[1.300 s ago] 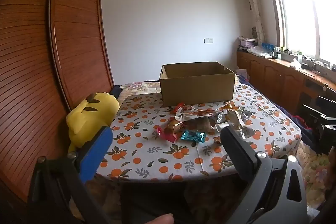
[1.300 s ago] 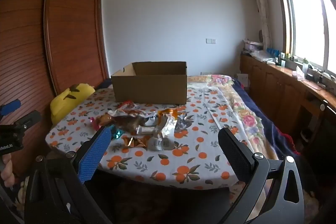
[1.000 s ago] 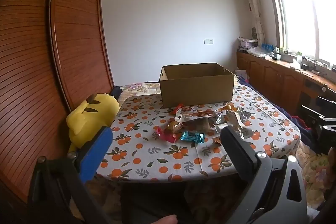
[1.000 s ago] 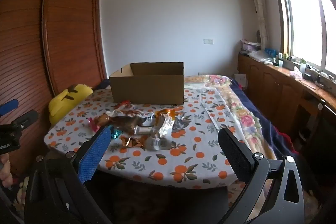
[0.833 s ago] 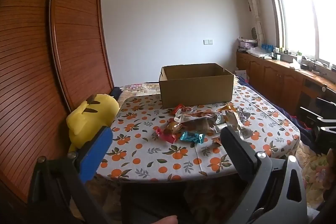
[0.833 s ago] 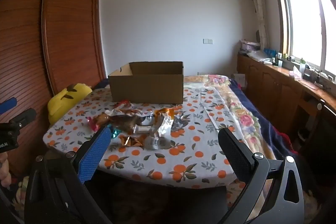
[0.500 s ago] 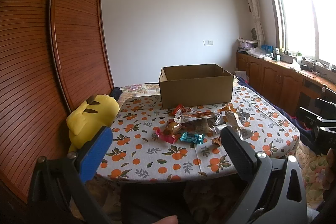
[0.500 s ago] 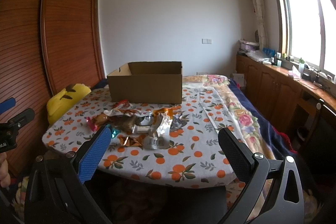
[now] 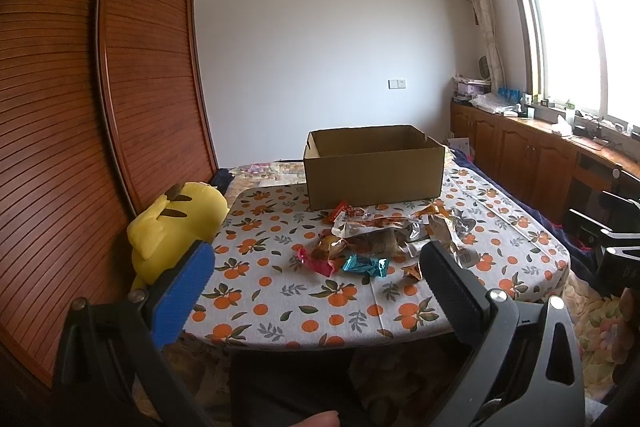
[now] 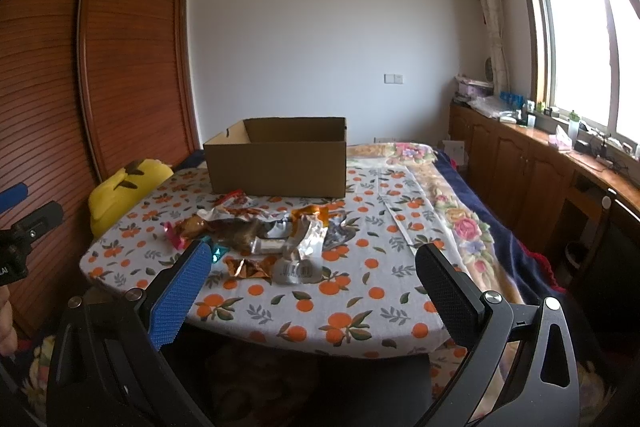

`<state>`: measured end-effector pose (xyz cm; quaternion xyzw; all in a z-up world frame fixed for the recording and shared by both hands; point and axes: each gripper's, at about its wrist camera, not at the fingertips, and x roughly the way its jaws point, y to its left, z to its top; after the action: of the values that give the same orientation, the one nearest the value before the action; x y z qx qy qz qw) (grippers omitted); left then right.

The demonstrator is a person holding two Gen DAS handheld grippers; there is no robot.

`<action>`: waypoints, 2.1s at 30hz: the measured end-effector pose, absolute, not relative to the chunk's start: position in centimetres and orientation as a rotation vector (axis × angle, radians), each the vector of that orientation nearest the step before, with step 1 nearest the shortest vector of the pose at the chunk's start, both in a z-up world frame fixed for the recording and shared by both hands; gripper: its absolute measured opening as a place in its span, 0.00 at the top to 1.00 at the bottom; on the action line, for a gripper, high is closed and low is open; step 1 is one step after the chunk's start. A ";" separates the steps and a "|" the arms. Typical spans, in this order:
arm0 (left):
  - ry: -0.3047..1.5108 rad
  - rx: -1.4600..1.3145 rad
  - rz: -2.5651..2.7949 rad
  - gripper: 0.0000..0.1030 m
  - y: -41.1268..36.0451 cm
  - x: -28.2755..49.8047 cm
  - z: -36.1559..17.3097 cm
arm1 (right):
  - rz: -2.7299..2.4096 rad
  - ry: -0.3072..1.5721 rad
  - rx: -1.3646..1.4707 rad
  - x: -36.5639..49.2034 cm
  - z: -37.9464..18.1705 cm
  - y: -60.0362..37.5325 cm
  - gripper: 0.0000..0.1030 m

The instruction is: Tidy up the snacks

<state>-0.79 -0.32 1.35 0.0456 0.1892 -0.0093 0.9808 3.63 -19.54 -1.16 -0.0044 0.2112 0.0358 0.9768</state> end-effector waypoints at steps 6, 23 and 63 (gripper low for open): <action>0.381 0.091 -0.017 0.00 -0.3 -0.7 1.4 | 0.073 0.426 -0.008 3.6 -1.1 -19.6 0.00; 0.378 0.093 -0.017 0.00 -0.3 -0.8 1.3 | 0.072 0.425 -0.010 3.6 -1.2 -19.5 0.00; 0.483 0.104 -0.077 0.00 -1.3 4.4 -2.5 | 0.126 0.500 -0.015 8.2 -3.5 -21.0 0.00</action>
<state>4.38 -1.34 -2.50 0.0514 0.2388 -0.0383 0.9690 8.21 -20.99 -3.52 -0.0072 0.2475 0.0621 0.9669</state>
